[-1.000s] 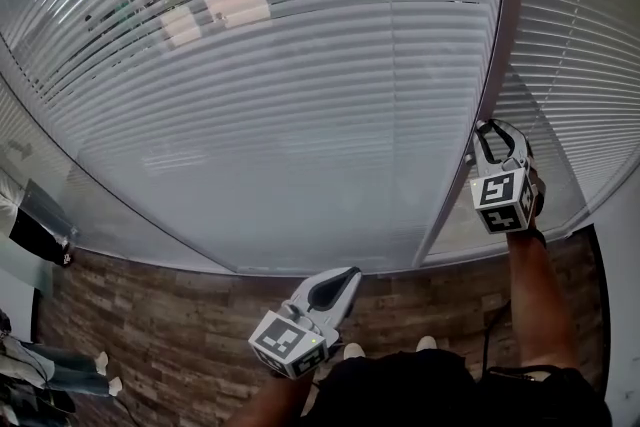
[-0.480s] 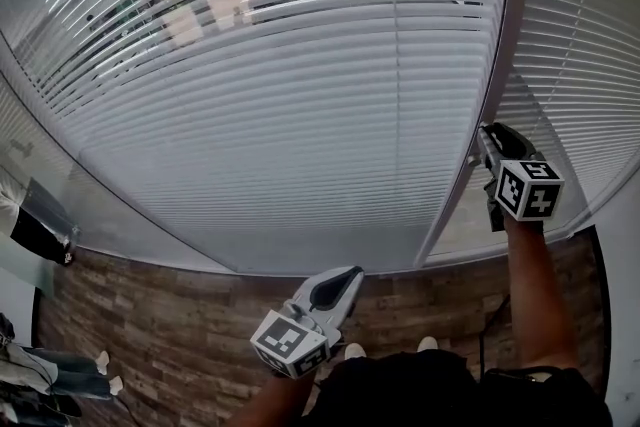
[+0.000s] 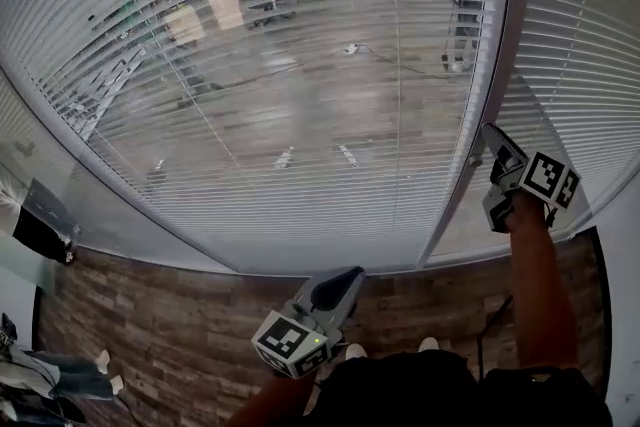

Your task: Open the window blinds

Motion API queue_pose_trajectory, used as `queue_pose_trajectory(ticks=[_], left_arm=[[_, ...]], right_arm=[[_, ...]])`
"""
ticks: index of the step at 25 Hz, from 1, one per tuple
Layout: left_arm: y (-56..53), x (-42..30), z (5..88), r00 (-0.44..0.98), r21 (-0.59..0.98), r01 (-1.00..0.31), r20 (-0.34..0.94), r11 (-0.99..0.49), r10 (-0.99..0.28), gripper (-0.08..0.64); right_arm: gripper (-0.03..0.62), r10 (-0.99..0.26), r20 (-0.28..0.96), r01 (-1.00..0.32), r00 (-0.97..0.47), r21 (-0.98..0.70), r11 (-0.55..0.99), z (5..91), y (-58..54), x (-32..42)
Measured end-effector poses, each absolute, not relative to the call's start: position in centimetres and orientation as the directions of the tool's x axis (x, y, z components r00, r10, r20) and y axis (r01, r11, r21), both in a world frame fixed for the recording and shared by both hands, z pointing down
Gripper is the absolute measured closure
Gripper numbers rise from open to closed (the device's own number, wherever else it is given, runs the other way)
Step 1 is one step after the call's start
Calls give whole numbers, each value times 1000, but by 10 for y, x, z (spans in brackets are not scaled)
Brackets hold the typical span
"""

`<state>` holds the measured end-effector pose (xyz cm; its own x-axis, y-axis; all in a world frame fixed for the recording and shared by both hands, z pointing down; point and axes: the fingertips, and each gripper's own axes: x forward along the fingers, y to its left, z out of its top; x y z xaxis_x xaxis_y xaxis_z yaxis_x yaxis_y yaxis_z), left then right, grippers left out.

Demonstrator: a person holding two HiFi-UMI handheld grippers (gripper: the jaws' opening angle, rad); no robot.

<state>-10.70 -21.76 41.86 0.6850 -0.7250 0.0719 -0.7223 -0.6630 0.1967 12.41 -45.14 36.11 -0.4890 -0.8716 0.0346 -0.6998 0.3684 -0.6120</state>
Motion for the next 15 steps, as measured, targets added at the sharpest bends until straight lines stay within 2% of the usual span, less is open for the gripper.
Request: queue_pose_trajectory(ticks=[10,15], left_arm=[[-216,-107,418,687,202,-719,61,-665,-724,560],[-214,-105,418,688,200,-718,60,-667,-723,560]], right_arm=[[439,-872,37,-725,-489,-573,382,357,-453,123],[440,-892,91,-835,-442,-405,372,359,-451,122]])
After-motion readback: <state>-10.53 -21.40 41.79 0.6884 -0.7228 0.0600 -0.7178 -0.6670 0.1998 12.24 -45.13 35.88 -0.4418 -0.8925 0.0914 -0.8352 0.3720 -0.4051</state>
